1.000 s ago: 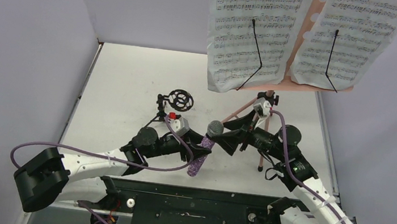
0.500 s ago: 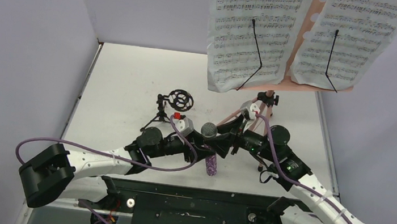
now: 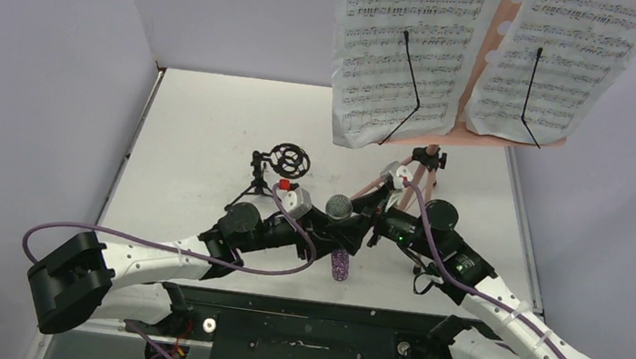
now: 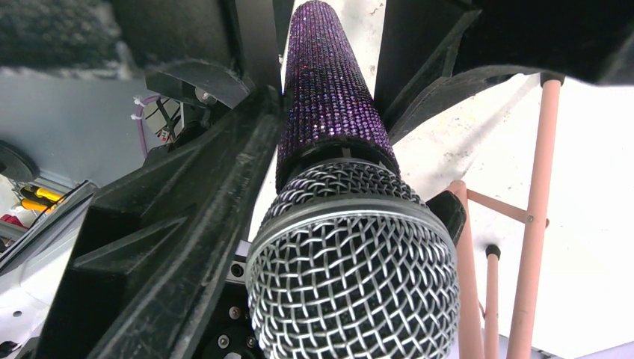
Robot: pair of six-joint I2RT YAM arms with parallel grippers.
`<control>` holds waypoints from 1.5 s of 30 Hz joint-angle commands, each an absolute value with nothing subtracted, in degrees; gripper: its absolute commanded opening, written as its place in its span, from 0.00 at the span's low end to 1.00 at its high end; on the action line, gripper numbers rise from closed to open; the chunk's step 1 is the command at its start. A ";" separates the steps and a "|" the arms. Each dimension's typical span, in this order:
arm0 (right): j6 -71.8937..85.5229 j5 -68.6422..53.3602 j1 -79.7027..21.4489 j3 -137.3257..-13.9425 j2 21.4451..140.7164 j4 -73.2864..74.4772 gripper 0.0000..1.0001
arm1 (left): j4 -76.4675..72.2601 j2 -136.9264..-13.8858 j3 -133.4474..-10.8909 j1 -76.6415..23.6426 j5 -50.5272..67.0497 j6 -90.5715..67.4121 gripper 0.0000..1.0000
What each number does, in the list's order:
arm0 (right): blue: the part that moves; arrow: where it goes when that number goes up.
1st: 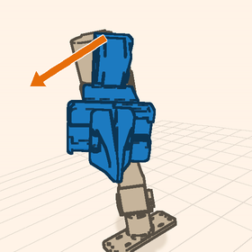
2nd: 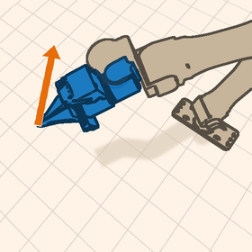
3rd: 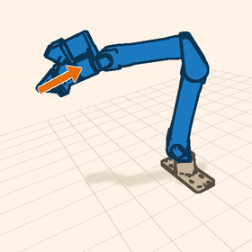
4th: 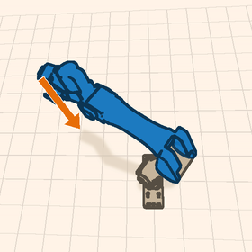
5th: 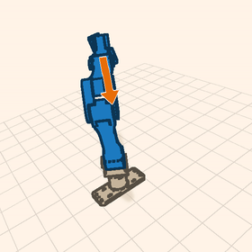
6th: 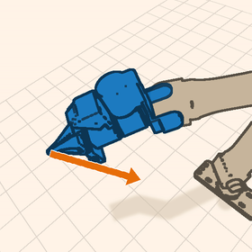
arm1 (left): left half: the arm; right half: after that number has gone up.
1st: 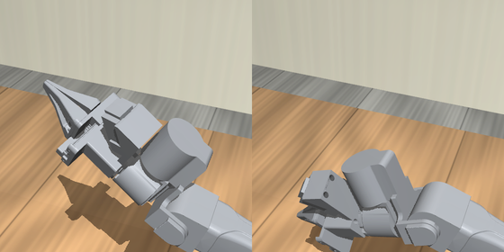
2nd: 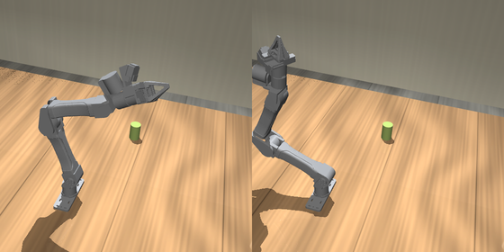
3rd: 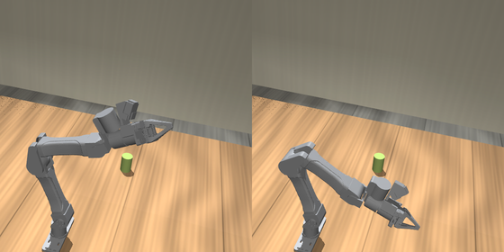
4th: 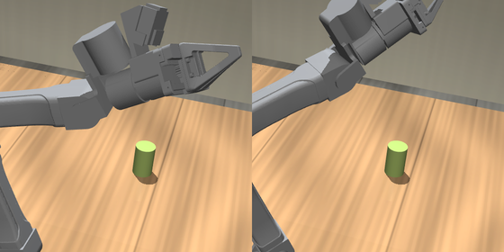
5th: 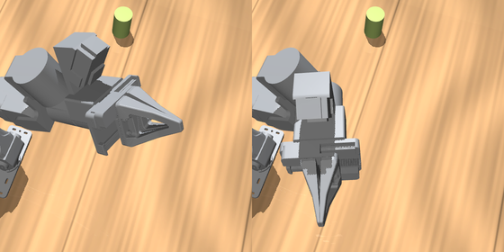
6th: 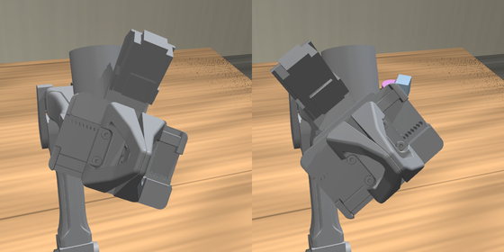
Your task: Set up the instrument practice props
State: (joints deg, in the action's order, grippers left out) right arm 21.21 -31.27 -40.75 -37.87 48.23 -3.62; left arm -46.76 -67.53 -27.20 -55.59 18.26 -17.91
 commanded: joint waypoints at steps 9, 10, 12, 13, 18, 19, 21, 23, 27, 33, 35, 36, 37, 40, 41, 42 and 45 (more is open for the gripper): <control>19.86 -24.39 -41.33 -38.07 45.44 -4.71 0.68 | -48.03 -64.08 -29.15 -56.23 18.30 -16.98 0.00; 19.86 -24.24 -41.31 -38.01 45.25 -4.66 0.65 | -47.99 -63.89 -28.99 -56.25 18.16 -17.01 0.00; 19.86 -24.07 -41.27 -37.57 45.09 -4.88 0.64 | -48.30 -63.64 -28.69 -56.26 17.79 -16.80 0.00; 19.86 -24.00 -41.28 -37.48 45.10 -4.92 0.64 | -48.33 -63.63 -28.59 -56.22 17.64 -16.79 0.00; 19.70 -24.33 -41.23 -37.77 45.42 -4.83 0.67 | -48.75 -64.29 -28.66 -56.33 17.36 -16.69 0.00; 19.64 -24.46 -41.30 -37.80 45.44 -4.91 0.67 | -48.92 -64.54 -28.65 -56.31 17.32 -16.65 0.00; 19.52 -24.52 -41.26 -37.96 45.40 -4.88 0.69 | -49.10 -65.00 -28.65 -56.28 17.11 -16.61 0.00; 19.43 -24.40 -41.29 -38.12 45.14 -4.56 0.77 | -49.34 -65.33 -28.61 -56.32 16.86 -16.61 0.00; 19.34 -22.99 -41.32 -37.89 44.06 -4.01 0.99 | -49.95 -65.84 -28.07 -56.26 16.29 -16.74 0.00; 19.08 -20.52 -41.33 -37.29 41.58 -3.59 0.90 | -50.39 -66.68 -27.82 -56.22 16.27 -17.40 0.00; 18.92 -20.24 -41.31 -37.27 41.26 -3.54 0.90 | -50.95 -67.00 -27.65 -56.09 16.17 -17.40 0.00; 18.88 -20.17 -41.30 -37.38 41.10 -3.41 0.90 | -51.47 -67.12 -27.49 -56.03 16.13 -17.34 0.00; 18.82 -20.09 -41.24 -37.41 41.02 -3.28 0.90 | -52.24 -67.21 -27.31 -56.04 16.20 -17.32 0.00; 18.62 -20.10 -41.30 -37.33 40.68 -3.31 0.90 | -53.92 -67.03 -26.63 -55.20 16.69 -17.69 0.00; 18.55 -20.27 -41.31 -37.15 40.49 -3.52 0.90 | -54.40 -66.86 -26.37 -54.79 16.63 -17.83 0.00; 18.48 -20.30 -41.31 -37.04 40.36 -3.62 0.90 | -54.87 -66.68 -26.15 -53.99 16.86 -18.24 0.00; 18.48 -20.23 -41.30 -37.09 40.04 -3.46 0.90 | -55.55 -65.94 -26.01 -50.07 19.11 -20.83 0.00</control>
State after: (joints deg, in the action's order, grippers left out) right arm 19.46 -21.17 -41.32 -37.47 41.47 -1.74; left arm -47.70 -67.57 -25.63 -54.24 17.06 -17.89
